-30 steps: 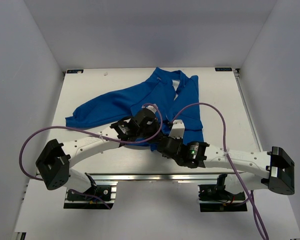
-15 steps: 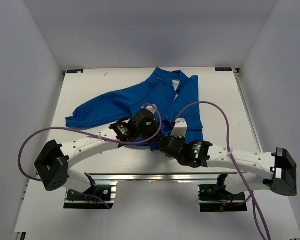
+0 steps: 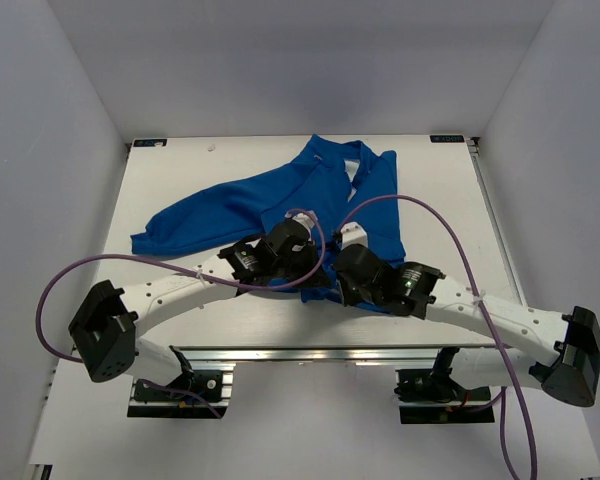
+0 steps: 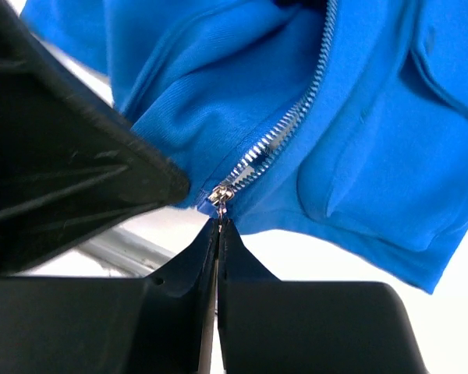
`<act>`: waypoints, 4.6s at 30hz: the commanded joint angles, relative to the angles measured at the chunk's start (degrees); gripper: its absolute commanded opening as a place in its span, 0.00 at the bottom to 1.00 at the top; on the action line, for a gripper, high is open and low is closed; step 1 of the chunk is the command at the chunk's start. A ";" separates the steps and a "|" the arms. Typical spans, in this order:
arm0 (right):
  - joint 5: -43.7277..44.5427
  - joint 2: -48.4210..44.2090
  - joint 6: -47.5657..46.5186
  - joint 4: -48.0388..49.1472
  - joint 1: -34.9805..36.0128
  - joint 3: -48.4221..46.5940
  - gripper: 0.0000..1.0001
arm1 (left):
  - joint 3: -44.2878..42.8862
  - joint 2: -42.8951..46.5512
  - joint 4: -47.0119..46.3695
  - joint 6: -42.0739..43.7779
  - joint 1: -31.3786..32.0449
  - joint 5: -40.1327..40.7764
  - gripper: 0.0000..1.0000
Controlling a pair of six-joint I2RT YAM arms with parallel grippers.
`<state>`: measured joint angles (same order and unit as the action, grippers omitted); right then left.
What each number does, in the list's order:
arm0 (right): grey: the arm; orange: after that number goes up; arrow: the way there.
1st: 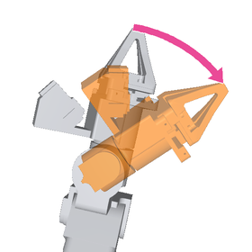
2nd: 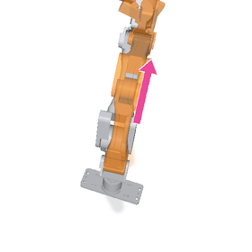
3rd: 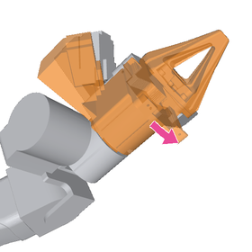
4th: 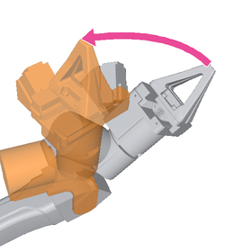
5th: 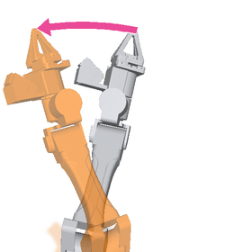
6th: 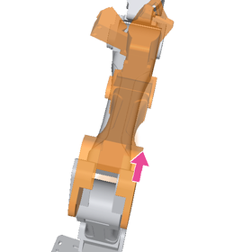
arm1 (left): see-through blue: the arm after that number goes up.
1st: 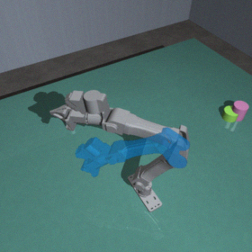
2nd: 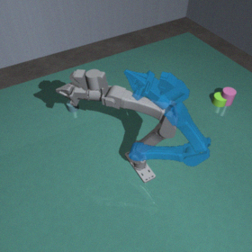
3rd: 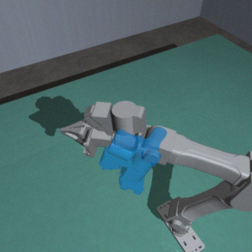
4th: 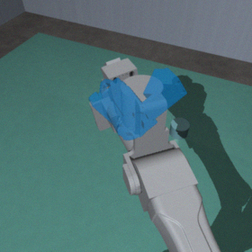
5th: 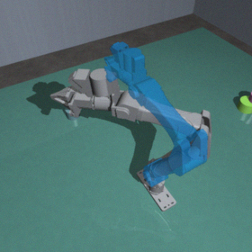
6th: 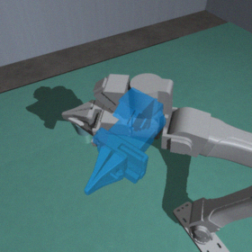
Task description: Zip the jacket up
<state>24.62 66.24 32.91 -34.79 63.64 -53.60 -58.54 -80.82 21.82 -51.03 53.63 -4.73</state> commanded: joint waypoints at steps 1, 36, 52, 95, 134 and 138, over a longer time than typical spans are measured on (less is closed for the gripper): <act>-6.08 -2.60 -10.66 -0.63 -0.97 -3.08 0.00 | -0.17 2.59 1.82 3.38 -0.01 0.87 0.00; 1.93 9.95 -24.55 5.77 -22.14 -14.95 0.00 | 4.47 8.99 12.01 12.27 2.27 -4.14 0.00; -1.59 51.48 -36.07 9.74 -44.38 -57.80 0.00 | 15.30 11.39 14.03 10.33 2.36 -7.57 0.00; -21.62 43.45 -17.27 17.81 -53.97 -30.01 0.88 | -41.19 -32.90 18.95 26.85 -24.71 14.48 0.98; -18.55 52.33 -21.82 15.54 -60.03 -34.11 0.00 | -44.73 -46.19 18.00 34.06 -37.37 23.37 0.00; -23.38 52.50 -24.02 16.24 -60.03 -34.46 0.03 | -44.55 -45.92 17.29 36.34 -37.37 17.85 0.11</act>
<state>-1.32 118.39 13.47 -18.15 6.63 -85.84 -104.40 -129.21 38.24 -18.31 19.05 11.05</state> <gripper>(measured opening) 0.080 0.106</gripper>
